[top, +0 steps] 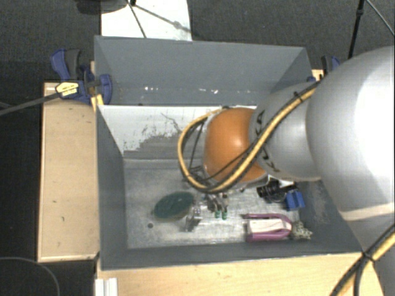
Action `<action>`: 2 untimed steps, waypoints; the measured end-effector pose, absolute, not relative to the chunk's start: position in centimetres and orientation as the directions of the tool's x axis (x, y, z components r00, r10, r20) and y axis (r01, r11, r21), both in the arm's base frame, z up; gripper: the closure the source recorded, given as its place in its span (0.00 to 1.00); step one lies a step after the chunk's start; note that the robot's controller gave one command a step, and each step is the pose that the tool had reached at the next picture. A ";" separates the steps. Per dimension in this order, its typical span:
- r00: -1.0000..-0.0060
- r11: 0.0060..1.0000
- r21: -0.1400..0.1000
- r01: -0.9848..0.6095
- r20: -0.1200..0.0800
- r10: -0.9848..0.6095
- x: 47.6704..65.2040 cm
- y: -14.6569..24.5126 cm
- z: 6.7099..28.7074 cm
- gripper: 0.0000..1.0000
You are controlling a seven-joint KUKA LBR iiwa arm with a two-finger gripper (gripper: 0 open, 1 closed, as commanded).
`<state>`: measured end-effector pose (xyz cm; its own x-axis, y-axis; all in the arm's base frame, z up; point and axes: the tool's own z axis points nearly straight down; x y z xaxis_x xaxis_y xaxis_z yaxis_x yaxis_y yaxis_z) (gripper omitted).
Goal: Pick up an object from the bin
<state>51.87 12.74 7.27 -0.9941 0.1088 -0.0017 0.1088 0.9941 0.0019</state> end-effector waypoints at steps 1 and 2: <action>-0.994 0.994 0.004 0.112 -0.008 0.112 52.1 12.7 7.7 1.00; -0.993 0.993 0.005 0.121 -0.010 0.121 54.6 14.0 22.5 1.00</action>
Offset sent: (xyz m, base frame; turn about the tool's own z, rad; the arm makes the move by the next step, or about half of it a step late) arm 0.0000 0.0000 0.0000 0.0000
